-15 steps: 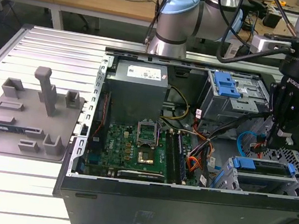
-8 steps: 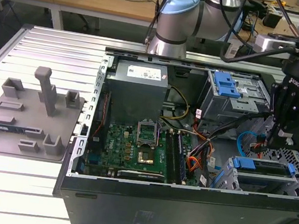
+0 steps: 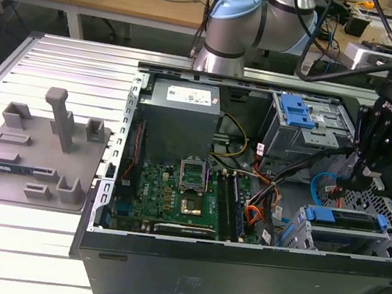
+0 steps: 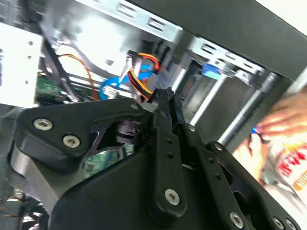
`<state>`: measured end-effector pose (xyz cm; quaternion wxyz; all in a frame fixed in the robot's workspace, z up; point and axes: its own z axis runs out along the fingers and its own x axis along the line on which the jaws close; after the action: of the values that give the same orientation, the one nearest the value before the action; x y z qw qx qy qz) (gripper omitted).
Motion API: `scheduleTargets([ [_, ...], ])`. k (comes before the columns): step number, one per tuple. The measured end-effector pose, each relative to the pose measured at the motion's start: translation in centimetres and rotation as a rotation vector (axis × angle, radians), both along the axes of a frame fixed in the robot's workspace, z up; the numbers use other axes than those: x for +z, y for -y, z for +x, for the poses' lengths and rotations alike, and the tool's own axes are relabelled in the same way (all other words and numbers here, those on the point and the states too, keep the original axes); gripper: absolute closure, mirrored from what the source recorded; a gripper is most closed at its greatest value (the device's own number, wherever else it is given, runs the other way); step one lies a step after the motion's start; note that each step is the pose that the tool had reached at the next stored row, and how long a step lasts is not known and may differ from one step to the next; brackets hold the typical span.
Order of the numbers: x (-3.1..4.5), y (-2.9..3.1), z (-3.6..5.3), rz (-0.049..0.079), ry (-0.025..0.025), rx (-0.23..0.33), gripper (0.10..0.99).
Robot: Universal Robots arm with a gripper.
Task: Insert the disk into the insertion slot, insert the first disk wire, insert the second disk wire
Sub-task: 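Insert the first disk wire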
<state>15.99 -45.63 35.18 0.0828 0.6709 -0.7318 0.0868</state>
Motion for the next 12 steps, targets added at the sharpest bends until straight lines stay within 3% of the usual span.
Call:
scheduleTargets([
  [1,0.00,0.04,0.03,0.028,0.0000,0.000,0.922],
  [2,0.02,0.15,0.07,0.046,-0.0001,0.000,0.922],
  [4,0.04,0.38,0.21,0.068,-0.0001,0.000,0.922],
  [5,0.07,0.48,0.27,0.072,-0.0004,-0.001,0.922],
  [6,0.11,0.77,0.51,0.080,-0.0035,-0.001,0.922],
  [8,0.13,1.14,0.77,0.084,-0.0113,-0.001,0.922],
  [10,0.13,1.56,1.03,0.084,-0.0251,-0.001,0.922],
  [11,0.13,1.83,1.21,0.084,-0.0351,-0.002,0.922],
  [12,0.13,1.99,1.35,0.084,-0.0405,-0.002,0.922],
])
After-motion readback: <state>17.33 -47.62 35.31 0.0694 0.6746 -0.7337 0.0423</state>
